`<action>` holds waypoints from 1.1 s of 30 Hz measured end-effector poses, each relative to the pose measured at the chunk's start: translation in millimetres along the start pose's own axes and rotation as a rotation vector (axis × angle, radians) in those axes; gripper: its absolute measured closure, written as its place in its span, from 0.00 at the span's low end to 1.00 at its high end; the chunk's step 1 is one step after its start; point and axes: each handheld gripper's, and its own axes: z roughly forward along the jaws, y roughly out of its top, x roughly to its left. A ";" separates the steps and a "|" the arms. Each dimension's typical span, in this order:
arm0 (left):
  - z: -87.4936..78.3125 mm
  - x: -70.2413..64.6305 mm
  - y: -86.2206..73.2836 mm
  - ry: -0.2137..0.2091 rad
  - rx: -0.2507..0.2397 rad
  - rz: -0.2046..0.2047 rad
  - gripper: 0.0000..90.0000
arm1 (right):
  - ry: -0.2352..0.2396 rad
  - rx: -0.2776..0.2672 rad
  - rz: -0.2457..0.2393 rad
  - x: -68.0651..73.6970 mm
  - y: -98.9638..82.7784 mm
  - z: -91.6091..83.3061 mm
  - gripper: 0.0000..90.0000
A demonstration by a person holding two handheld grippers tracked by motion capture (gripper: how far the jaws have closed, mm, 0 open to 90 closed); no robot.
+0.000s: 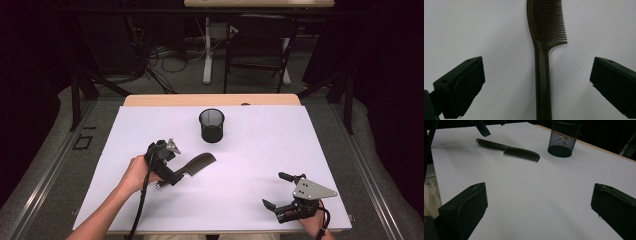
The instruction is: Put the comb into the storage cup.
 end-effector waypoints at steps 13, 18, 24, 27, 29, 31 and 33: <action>12.1 -5.0 9.8 0.019 0.081 0.014 0.00 | 0.008 0.011 -0.008 0.2 0.3 0.1 0.01; 16.5 -7.9 14.2 0.034 0.116 0.035 0.05 | 0.012 0.012 -0.005 0.4 0.2 0.6 0.01; 22.0 -7.8 17.2 0.031 0.143 0.032 0.22 | 0.013 0.012 -0.005 0.3 0.1 0.3 0.01; 23.1 -7.6 18.3 0.032 0.152 0.034 0.28 | 0.012 0.012 -0.005 0.3 0.2 0.3 0.01; 24.9 -7.3 19.1 0.032 0.161 0.021 0.30 | 0.012 0.012 -0.006 0.3 0.2 0.4 0.01; 26.3 -6.3 20.4 0.028 0.174 0.023 0.32 | 0.016 0.010 0.006 -0.1 -0.2 0.8 0.01; 28.3 -6.6 21.2 0.029 0.178 0.016 0.39 | 0.015 0.016 0.006 -0.3 -0.4 1.0 0.01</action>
